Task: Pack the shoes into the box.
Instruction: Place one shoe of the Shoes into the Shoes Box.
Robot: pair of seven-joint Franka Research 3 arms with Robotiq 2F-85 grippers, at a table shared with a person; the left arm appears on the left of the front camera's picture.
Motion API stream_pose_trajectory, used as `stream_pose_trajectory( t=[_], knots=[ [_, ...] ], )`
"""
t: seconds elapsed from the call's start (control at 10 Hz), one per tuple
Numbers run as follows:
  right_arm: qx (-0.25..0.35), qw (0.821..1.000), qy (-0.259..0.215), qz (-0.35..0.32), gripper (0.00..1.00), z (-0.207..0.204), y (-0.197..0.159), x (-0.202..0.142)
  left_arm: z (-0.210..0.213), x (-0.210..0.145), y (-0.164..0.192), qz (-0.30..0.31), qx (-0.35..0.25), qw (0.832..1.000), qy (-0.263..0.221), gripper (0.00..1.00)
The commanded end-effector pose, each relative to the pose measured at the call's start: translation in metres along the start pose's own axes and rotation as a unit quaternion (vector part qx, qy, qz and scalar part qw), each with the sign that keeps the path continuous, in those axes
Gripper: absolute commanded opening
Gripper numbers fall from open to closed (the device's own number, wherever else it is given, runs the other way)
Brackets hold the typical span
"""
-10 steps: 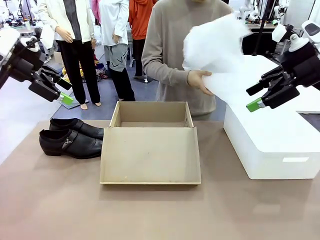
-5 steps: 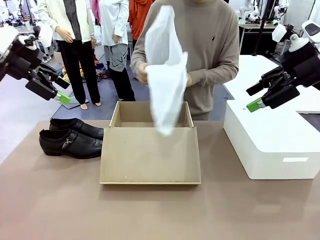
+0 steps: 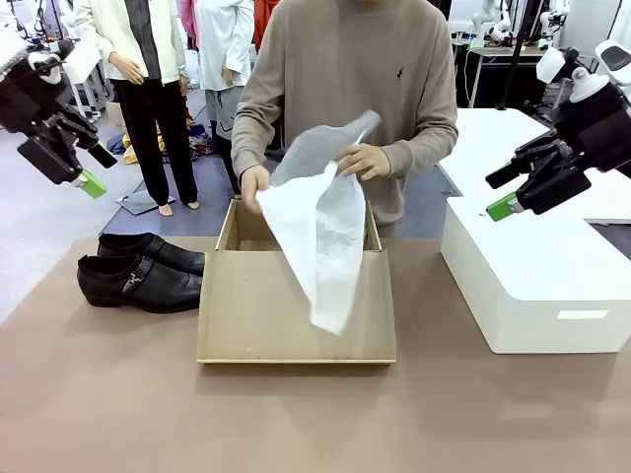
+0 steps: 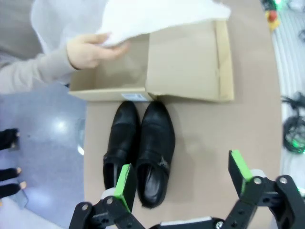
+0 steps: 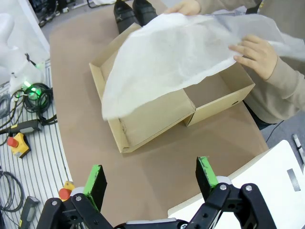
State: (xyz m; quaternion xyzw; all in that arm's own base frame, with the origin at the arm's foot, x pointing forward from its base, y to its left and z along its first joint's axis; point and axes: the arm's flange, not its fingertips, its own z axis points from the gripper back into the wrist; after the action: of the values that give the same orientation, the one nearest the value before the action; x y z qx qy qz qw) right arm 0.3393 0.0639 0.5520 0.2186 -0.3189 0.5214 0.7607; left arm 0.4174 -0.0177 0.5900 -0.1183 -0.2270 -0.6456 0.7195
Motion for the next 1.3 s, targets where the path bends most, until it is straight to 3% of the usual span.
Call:
stream_pose_trajectory(
  t=[0.0, 0.5, 0.9, 1.0, 1.2],
  knots=[
    [0.005, 1.0, -0.012, 0.013, 1.0, 0.0, -0.004, 0.0, 0.011, 0.0, 0.022, -0.054, -0.011, 0.997, 0.059, 1.0],
    [0.005, 1.0, -0.012, 0.013, 1.0, 0.0, -0.004, 0.0, 0.007, -0.006, 0.066, -0.049, 0.007, 0.985, 0.166, 1.0],
    [0.005, 1.0, -0.012, 0.013, 1.0, 0.0, -0.004, 0.0, -0.01, -0.016, 0.089, -0.035, 0.014, 0.977, 0.212, 1.0],
    [0.005, 1.0, -0.012, 0.013, 1.0, 0.0, -0.004, 0.0, -0.009, -0.016, 0.082, -0.05, 0.005, 0.983, 0.177, 1.0],
    [0.005, 1.0, -0.012, 0.013, 1.0, 0.0, -0.004, 0.0, -0.009, -0.016, 0.082, -0.05, 0.005, 0.983, 0.177, 1.0]
  ],
)
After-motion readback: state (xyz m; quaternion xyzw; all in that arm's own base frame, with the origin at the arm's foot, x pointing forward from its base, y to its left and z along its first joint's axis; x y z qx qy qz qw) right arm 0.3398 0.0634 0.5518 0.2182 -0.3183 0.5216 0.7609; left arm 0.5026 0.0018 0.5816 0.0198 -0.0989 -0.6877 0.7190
